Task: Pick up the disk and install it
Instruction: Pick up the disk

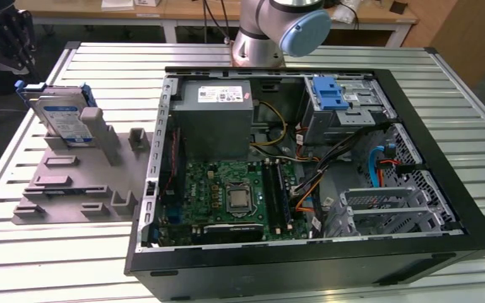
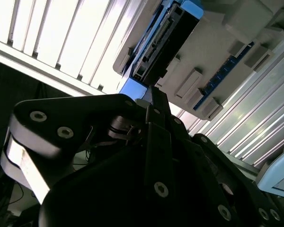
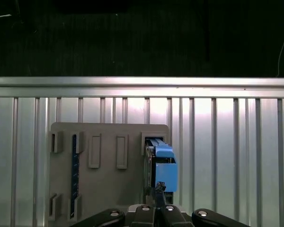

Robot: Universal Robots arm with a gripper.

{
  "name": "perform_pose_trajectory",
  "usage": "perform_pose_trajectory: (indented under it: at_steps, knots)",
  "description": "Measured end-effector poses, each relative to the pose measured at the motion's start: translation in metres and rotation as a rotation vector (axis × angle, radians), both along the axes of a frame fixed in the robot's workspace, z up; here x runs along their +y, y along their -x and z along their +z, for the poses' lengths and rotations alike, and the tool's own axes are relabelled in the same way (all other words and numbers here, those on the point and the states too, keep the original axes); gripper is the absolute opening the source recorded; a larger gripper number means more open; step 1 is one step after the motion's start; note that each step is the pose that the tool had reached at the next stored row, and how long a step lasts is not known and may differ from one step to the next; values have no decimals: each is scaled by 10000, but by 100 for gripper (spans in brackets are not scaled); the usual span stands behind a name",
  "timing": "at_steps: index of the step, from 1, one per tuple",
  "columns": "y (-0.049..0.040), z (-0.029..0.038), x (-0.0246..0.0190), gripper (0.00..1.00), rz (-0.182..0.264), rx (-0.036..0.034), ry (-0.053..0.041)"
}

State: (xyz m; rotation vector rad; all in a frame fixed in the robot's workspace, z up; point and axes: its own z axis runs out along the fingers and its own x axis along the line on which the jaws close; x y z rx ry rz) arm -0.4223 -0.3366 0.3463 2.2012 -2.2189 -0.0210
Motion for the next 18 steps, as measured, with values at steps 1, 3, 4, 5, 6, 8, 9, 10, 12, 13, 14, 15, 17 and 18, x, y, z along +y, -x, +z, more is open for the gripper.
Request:
perform_pose_trajectory:
  at_steps: [1,3,4,5,6,8,9,10,12,13,14,15,17,18]
  knots:
    - [0,0,0,11,0,0,0]
    - [1,0,0,11,0,0,0]
    - [1,0,0,11,0,0,0]
    - [1,0,0,16,0,0,0]
    - [1,0,0,16,0,-1,0]
    - [1,0,0,29,0,0,0]
    - [1,0,0,29,0,0,0]
    - [1,0,0,35,0,0,0]
    - [1,0,0,41,0,0,0]
    - [1,0,0,47,0,-1,0]
    - [1,0,0,52,0,0,0]
    - [1,0,0,52,0,0,0]
    - [2,0,0,58,0,0,0]
    - [2,-1,0,64,0,-1,0]
